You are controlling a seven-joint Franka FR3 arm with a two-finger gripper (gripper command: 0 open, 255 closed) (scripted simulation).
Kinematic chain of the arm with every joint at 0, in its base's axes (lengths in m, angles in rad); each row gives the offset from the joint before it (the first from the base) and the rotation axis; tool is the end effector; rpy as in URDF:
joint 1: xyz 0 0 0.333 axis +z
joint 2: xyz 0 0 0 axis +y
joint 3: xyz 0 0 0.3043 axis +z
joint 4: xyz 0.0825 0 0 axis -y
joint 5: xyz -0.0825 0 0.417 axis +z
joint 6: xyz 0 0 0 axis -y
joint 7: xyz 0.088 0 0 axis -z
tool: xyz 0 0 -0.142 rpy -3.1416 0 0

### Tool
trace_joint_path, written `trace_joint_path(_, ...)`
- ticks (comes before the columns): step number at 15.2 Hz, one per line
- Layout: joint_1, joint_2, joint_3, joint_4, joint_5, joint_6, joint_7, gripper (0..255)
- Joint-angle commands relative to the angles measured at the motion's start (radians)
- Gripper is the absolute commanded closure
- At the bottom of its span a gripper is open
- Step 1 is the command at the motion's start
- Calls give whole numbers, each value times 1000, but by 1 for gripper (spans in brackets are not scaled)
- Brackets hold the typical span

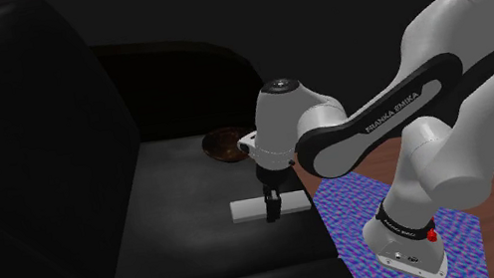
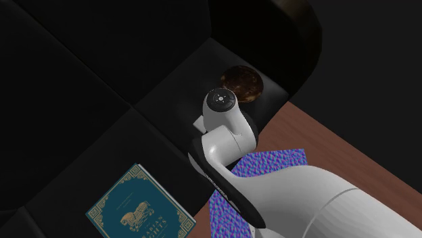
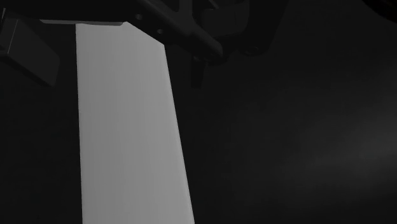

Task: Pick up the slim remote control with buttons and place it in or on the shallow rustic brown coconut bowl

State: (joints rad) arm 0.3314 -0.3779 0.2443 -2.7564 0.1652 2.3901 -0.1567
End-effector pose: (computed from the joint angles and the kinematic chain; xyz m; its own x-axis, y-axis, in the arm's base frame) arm 0.3411 0.2117 0.2570 0.8280 0.5607 0.0090 0.5608 -0.8277 -0.0228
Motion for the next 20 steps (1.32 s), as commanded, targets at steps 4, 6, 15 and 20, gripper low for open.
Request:
trace_joint_path(4,0,2,0,-1,0,4,0,0)
trace_joint_path(6,0,2,0,-1,0,3,0,255)
trace_joint_path(15,0,2,0,-1,0,4,0,255)
trace_joint_path(20,1,-56,-9,30,-1,-85,-1,255)
